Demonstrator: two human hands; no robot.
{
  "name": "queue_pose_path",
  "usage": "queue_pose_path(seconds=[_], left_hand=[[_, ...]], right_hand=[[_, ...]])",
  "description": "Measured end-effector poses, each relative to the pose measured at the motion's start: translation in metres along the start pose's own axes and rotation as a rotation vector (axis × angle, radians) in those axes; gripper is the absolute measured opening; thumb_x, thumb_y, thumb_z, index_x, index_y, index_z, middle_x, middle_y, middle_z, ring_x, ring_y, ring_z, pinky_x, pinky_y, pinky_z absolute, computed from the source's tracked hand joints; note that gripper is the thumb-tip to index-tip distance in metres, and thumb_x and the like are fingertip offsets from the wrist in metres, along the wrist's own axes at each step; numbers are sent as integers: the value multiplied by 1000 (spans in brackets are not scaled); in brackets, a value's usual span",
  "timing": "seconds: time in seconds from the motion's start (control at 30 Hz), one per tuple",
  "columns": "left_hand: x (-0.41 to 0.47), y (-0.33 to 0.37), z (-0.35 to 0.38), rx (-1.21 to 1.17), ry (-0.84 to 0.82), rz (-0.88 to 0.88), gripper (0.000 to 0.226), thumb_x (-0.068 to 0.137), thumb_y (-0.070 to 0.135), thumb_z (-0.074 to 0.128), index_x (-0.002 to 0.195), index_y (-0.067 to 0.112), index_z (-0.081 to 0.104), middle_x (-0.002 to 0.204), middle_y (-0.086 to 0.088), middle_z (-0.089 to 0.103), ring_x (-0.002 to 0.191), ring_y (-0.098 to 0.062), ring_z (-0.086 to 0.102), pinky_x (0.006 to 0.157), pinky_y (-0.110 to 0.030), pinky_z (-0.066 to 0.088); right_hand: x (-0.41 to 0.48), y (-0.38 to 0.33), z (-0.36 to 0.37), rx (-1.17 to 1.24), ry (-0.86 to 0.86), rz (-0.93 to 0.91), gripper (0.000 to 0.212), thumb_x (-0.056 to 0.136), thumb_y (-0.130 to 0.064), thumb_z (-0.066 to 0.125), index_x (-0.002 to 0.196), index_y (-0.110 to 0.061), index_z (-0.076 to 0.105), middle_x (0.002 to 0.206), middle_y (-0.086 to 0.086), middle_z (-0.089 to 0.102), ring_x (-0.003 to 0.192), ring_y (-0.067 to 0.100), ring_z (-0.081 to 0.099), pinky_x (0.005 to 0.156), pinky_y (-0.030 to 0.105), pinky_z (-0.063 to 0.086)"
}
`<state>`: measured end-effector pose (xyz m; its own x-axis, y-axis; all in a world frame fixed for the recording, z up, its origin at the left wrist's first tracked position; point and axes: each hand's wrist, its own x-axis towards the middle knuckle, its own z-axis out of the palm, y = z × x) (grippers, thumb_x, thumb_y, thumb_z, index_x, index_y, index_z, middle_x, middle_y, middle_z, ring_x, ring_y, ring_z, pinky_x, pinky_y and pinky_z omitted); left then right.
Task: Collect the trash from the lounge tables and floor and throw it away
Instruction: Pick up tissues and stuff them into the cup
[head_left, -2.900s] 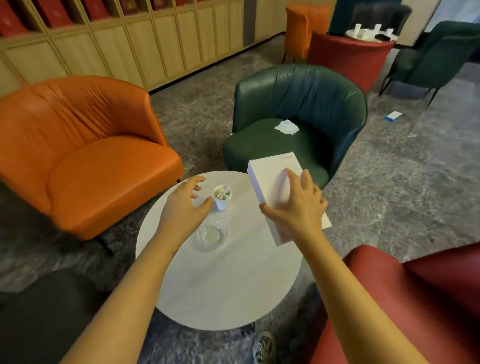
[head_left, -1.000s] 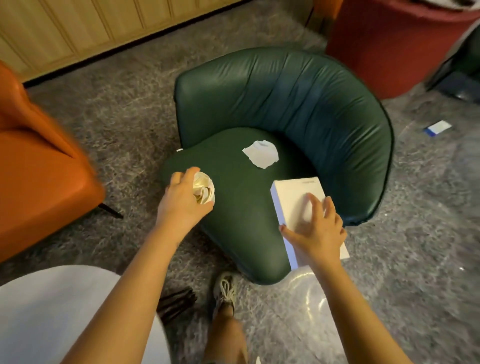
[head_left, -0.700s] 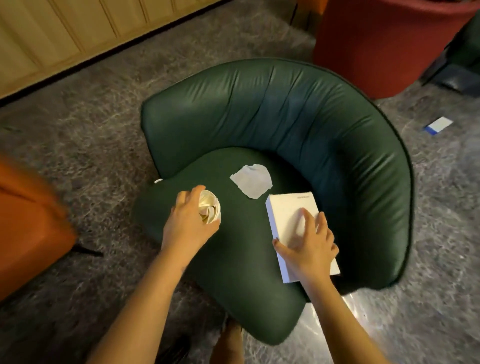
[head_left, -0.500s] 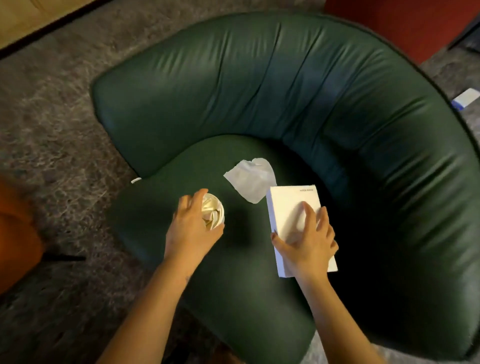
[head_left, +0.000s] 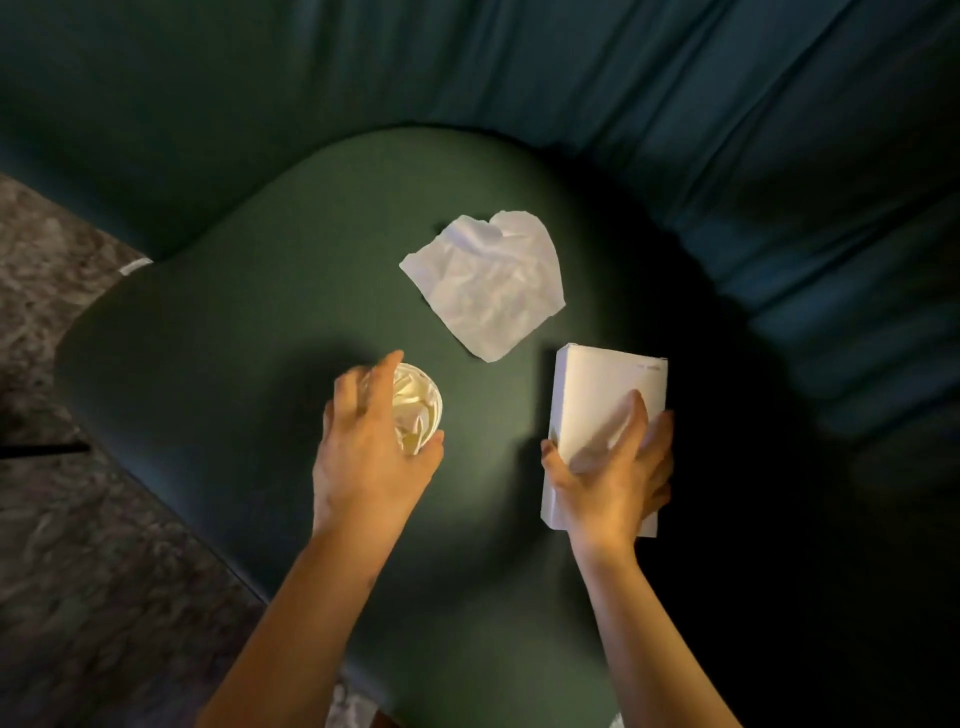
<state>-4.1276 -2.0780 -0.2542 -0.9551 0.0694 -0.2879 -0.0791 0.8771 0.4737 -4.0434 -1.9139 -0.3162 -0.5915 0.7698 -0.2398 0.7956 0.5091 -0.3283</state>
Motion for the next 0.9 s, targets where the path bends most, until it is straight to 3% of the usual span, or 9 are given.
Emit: queue_pose_path(seconds=[0.17,0.27,0.37,0.47,0.63,0.7,0.77,0.9], left_hand=[[3,2,-1,-22,-31,25,94,62,27,80,140,29,28,134,-4,37,117,-28,43,88,-43,45],[4,8,-12,-1,-101,32,106,58,38,81,143,33,17,139,-5,33,122,-31,41,96,-49,41],[6,15,-27,2,-93,89,110,53,55,76,143,33,18,140,-6,34,123,-31,40,98,-50,37],[12,19,-41,-30,-7,143,105,51,71,62,141,32,23,140,-4,38,123,-27,41,99,-46,32],[25,14,-52,-147,14,167,89,61,65,51,140,30,29,140,2,37,125,-18,35,102,-30,20],[27,11,-53,-176,3,169,86,64,64,50,140,28,31,140,3,36,125,-15,34,102,-27,18],[27,9,-53,-196,-8,166,85,65,63,49,140,28,31,140,4,36,125,-14,33,101,-25,17],[23,7,-53,-197,-22,165,84,65,62,48,140,27,32,139,4,37,125,-13,33,101,-22,16]], right_hand=[[3,-11,-6,-10,10,3,105,59,-58,75,143,-21,24,152,20,13,138,41,10,105,57,16],[18,-42,-19,15,63,-141,104,62,-61,71,143,-16,24,152,19,17,139,40,12,106,56,17],[41,-86,-22,77,29,-320,97,66,-53,72,143,-13,28,151,16,21,141,33,13,108,48,17],[63,-123,-10,19,-46,-403,96,70,-47,73,144,-16,21,152,11,19,142,25,12,110,39,13],[84,-144,23,-45,-197,-406,97,73,-50,68,146,-24,10,154,8,12,142,25,9,111,40,14],[84,-141,33,-125,-218,-380,89,76,-50,64,145,-26,13,151,5,17,139,26,15,108,42,19],[82,-135,38,-156,-167,-407,72,80,-45,62,141,-24,28,144,6,30,131,28,27,102,39,26],[75,-125,36,13,-151,-440,33,87,-13,57,119,-9,51,123,13,48,103,30,42,74,22,28]])
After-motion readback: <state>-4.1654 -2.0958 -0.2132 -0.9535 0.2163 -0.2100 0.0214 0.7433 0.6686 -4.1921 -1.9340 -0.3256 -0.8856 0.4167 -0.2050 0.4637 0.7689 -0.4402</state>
